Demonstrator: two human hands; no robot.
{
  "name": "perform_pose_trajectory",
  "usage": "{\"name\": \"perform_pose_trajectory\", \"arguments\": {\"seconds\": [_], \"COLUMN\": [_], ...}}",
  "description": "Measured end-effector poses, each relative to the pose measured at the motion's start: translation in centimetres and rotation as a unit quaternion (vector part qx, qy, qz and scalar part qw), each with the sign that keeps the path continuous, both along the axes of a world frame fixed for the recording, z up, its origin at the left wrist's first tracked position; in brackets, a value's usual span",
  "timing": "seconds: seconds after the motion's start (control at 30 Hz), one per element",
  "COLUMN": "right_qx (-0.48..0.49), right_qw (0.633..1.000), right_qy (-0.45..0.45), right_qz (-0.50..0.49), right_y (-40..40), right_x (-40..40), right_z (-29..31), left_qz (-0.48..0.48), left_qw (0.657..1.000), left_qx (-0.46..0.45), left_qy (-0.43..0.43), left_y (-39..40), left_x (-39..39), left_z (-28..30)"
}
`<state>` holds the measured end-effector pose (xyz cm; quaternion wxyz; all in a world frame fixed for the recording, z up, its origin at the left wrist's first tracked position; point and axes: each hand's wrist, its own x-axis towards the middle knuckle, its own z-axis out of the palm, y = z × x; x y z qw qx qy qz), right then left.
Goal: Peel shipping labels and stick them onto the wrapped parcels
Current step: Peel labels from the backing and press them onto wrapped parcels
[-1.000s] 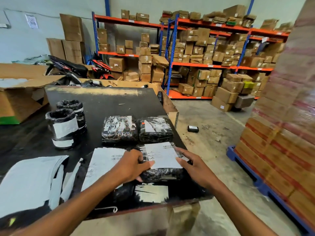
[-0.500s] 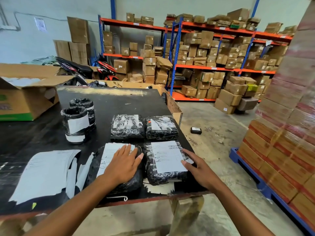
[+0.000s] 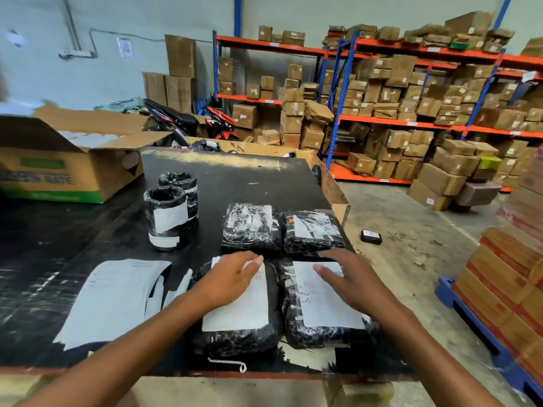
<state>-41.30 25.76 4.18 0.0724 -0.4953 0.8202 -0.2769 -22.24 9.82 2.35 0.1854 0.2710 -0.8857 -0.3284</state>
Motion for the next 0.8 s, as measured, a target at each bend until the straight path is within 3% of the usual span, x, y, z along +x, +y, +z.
{"name": "perform_pose_trajectory", "arguments": {"seconds": [0.2,0.4,0.5,0.7,0.8], "right_qx": [0.007,0.142,0.199,0.209,0.209], "right_qw": [0.970,0.918,0.892,0.879,0.880], "right_qy": [-0.041,0.006,0.077,0.093,0.069], "right_qz": [0.240,0.371,0.399,0.418,0.422], "right_y": [-12.5,-20.9,-22.5,-23.8,-24.0], "right_x": [9.2,16.8,18.5,19.6,19.5], "right_z": [2.6,1.2,0.5,-0.4,-0.9], "left_qz": [0.230,0.434,0.474,0.523,0.519], "left_qw": [0.969,0.885,0.861,0.851,0.849], "left_qx": [-0.072,-0.115,-0.099,0.013,0.031], "left_qy": [0.048,-0.123,-0.157,0.051,0.096], "left_y": [-5.5,-9.2,-9.6,-10.3,-10.5], "left_x": [7.4,15.8,17.9,19.1,19.6], "left_z": [0.2,-2.7,-4.0,-4.9,-4.2]}}
